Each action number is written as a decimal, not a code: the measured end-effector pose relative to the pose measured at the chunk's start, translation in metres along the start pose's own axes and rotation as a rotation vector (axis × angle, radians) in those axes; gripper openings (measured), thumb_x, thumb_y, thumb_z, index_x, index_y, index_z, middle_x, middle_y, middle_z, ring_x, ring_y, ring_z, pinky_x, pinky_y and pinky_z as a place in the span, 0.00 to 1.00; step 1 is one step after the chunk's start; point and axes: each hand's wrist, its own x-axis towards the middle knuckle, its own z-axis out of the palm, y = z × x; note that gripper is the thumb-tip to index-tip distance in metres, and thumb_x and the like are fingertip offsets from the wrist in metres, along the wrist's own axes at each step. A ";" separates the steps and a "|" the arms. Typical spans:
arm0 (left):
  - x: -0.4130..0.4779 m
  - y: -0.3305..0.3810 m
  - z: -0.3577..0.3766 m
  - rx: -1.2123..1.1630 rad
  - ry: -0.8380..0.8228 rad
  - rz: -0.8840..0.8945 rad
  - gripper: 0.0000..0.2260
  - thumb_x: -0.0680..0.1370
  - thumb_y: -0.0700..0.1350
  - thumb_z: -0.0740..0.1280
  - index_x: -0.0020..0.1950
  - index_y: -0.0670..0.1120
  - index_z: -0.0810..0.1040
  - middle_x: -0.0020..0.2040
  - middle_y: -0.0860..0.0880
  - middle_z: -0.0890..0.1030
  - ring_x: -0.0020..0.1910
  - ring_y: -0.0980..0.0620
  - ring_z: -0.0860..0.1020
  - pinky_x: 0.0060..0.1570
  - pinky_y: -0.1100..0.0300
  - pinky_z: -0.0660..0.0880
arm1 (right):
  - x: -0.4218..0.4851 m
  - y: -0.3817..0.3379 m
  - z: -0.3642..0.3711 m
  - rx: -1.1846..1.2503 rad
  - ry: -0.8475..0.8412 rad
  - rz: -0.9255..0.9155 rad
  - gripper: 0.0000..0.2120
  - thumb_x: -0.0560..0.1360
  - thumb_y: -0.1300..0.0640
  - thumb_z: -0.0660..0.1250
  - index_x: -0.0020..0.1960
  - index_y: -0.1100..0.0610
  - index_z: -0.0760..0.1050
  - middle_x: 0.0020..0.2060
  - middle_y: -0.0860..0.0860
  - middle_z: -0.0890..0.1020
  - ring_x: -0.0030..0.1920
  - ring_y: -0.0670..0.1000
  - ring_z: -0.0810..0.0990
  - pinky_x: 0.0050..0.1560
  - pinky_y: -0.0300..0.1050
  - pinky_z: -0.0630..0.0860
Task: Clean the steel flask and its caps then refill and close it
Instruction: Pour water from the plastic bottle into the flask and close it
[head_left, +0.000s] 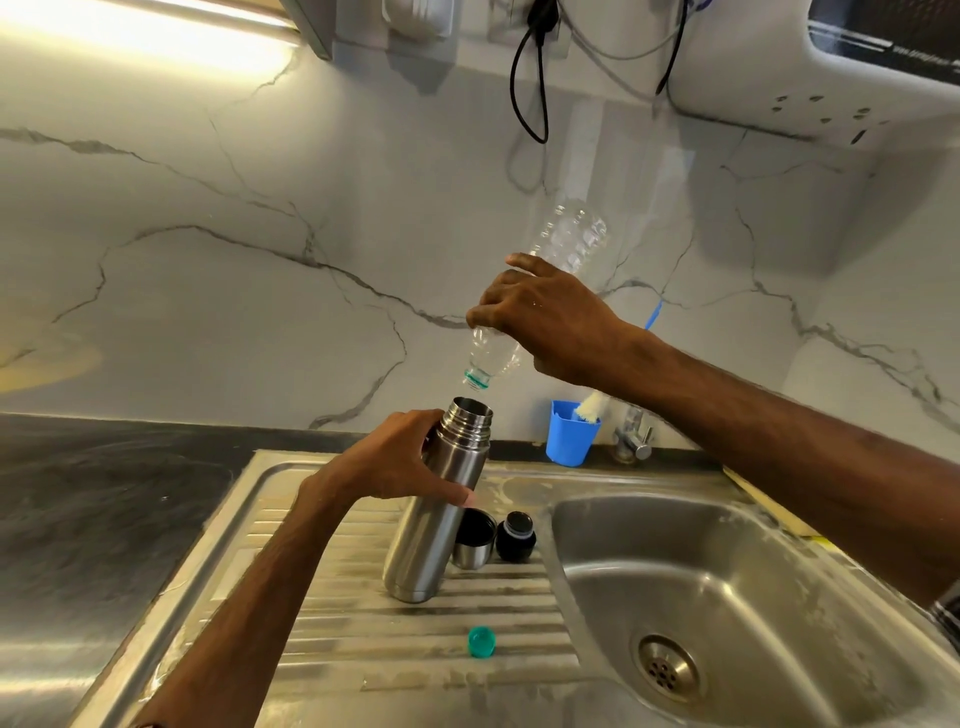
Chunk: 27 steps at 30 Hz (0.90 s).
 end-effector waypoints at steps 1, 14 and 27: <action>-0.001 -0.001 -0.001 -0.007 -0.003 -0.002 0.33 0.66 0.60 0.81 0.64 0.50 0.73 0.56 0.51 0.80 0.53 0.53 0.78 0.57 0.53 0.79 | -0.003 0.001 0.002 0.014 -0.023 0.024 0.30 0.74 0.67 0.70 0.73 0.52 0.70 0.62 0.52 0.81 0.65 0.54 0.76 0.77 0.52 0.58; -0.006 -0.007 -0.011 -0.085 -0.048 -0.018 0.30 0.66 0.55 0.82 0.62 0.50 0.74 0.55 0.52 0.81 0.55 0.52 0.79 0.59 0.51 0.79 | -0.076 -0.003 0.063 0.744 -0.125 0.428 0.39 0.66 0.49 0.82 0.73 0.51 0.70 0.57 0.47 0.82 0.56 0.47 0.79 0.59 0.49 0.78; -0.042 -0.010 -0.013 -0.256 0.006 -0.074 0.36 0.56 0.66 0.80 0.58 0.52 0.78 0.52 0.52 0.84 0.53 0.52 0.81 0.55 0.55 0.79 | -0.156 -0.083 0.123 1.312 -0.046 0.890 0.31 0.61 0.51 0.85 0.60 0.56 0.78 0.49 0.49 0.85 0.46 0.46 0.85 0.49 0.43 0.83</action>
